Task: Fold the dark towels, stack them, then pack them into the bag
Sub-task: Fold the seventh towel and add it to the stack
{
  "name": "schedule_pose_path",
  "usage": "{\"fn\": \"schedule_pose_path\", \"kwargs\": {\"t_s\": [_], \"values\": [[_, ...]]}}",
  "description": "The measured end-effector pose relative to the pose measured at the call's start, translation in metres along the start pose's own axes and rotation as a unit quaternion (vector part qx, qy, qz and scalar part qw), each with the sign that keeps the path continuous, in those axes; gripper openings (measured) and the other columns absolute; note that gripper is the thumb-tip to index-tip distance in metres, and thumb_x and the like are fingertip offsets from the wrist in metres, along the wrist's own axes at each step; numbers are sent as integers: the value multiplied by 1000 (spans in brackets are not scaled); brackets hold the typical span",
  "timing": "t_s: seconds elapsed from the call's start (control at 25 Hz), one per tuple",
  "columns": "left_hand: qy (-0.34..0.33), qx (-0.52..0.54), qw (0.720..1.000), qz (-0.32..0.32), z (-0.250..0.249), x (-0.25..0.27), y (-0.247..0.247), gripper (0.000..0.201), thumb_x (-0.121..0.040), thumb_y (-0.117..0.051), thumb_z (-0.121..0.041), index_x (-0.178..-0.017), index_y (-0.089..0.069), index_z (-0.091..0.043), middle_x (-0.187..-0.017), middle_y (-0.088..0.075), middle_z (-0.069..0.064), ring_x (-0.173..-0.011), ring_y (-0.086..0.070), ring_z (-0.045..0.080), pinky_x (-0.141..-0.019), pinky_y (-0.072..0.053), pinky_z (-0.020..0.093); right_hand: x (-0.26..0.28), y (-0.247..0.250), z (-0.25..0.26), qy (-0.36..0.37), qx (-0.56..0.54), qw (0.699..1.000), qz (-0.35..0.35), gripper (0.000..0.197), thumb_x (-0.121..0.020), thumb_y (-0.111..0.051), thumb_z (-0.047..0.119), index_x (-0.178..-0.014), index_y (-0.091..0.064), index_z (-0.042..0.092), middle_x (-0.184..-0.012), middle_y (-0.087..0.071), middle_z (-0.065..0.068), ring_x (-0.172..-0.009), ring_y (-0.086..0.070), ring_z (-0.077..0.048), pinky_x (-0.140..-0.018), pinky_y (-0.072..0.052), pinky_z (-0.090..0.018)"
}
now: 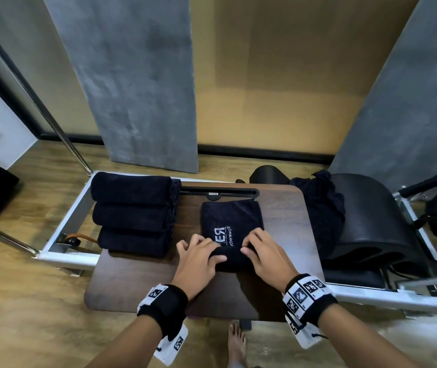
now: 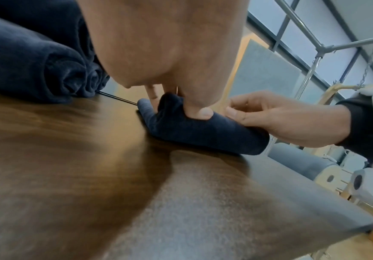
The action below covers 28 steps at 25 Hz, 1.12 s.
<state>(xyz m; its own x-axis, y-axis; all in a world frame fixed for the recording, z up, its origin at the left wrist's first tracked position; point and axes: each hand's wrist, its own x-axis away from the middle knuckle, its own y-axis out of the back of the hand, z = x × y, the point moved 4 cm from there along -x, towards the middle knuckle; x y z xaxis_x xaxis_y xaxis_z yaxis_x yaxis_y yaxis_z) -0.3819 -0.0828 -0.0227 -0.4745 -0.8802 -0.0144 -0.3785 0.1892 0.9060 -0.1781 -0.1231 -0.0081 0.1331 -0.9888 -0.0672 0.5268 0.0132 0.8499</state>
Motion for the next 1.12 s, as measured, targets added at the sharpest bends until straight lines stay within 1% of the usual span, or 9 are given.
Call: {"fn": "schedule_pose_path", "kwargs": {"t_s": [0.08, 0.16, 0.4, 0.52, 0.64, 0.72, 0.88, 1.0, 1.12], "values": [[28, 9, 999, 20, 3, -9, -1, 21, -109, -47, -41, -108, -65, -31, -104, -59, -16, -114, -43, 9, -97, -26, 43, -3, 0, -1, 28, 57, 997, 30, 50, -94, -58, 64, -126, -61, 26, -124, -49, 10, -114, -46, -7, -96, -45, -27], [53, 19, 997, 50, 4, -19, -2, 29, -112, -38, -40, -106, -64, -29, -101, -56, -12, -110, -43, 10, -98, -25, 43, -10, 1, -3, 50, 107, 991, 68, 59, -91, -60, 65, -133, -62, 23, -127, -51, 10, -119, -45, -9, -104, -41, -30], [44, -25, 999, 7, 6, -26, 1, 38, -111, -26, -55, -132, -48, -32, -123, -44, -12, -115, -50, 11, -95, -37, 41, -49, 1, -6, 51, 122, 982, 132, 33, -105, -54, 40, -125, -63, 16, -111, -65, 0, -103, -58, -20, -92, -46, -35], [34, -28, 999, 17, 7, -28, 2, 53, -100, -38, -73, -139, -42, -38, -134, -39, -12, -122, -44, 9, -95, -42, 41, -65, 4, -11, 1, 33, 986, 161, 23, -105, -54, 30, -127, -49, 24, -101, -69, -4, -92, -64, -24, -82, -51, -41], [45, -47, 997, 50, 11, -33, 2, 59, -95, -60, -61, -145, -41, -38, -144, -31, -11, -135, -35, 14, -100, -42, 40, -74, 6, -17, -13, -23, 985, 173, 18, -105, -54, 28, -116, -40, 33, -84, -65, -1, -77, -62, -21, -73, -52, -44], [55, -53, 996, 49, 13, -41, 5, 51, -98, -62, -52, -143, -45, -38, -140, -32, -12, -133, -36, 15, -101, -42, 40, -75, 8, -19, 20, -40, 988, 145, 13, -106, -52, 39, -113, -44, 33, -93, -61, 7, -81, -61, -15, -72, -51, -38], [65, -52, 993, 78, 13, -60, 4, 36, -106, -48, -47, -138, -46, -32, -136, -35, -8, -130, -36, 17, -100, -39, 45, -70, 7, -28, 54, 39, 990, 127, 70, -85, -57, 76, -136, -56, 29, -131, -39, 12, -114, -43, -5, -95, -48, -26], [80, -53, 991, 91, 13, -71, 3, 35, -109, -38, -49, -136, -43, -27, -132, -39, -5, -128, -41, 21, -102, -37, 48, -78, 9, -33, 46, 19, 989, 141, 64, -91, -65, 61, -145, -51, 29, -132, -51, 11, -119, -48, -9, -105, -43, -34], [135, 49, 988, 51, 16, -79, 9, 42, -110, -32, -54, -142, -39, -28, -143, -45, -8, -134, -44, 18, -108, -38, 51, -92, 16, -35, 10, -73, 986, 152, 41, -98, -61, 52, -132, -54, 31, -123, -65, 8, -110, -61, -10, -97, -51, -37]]}}
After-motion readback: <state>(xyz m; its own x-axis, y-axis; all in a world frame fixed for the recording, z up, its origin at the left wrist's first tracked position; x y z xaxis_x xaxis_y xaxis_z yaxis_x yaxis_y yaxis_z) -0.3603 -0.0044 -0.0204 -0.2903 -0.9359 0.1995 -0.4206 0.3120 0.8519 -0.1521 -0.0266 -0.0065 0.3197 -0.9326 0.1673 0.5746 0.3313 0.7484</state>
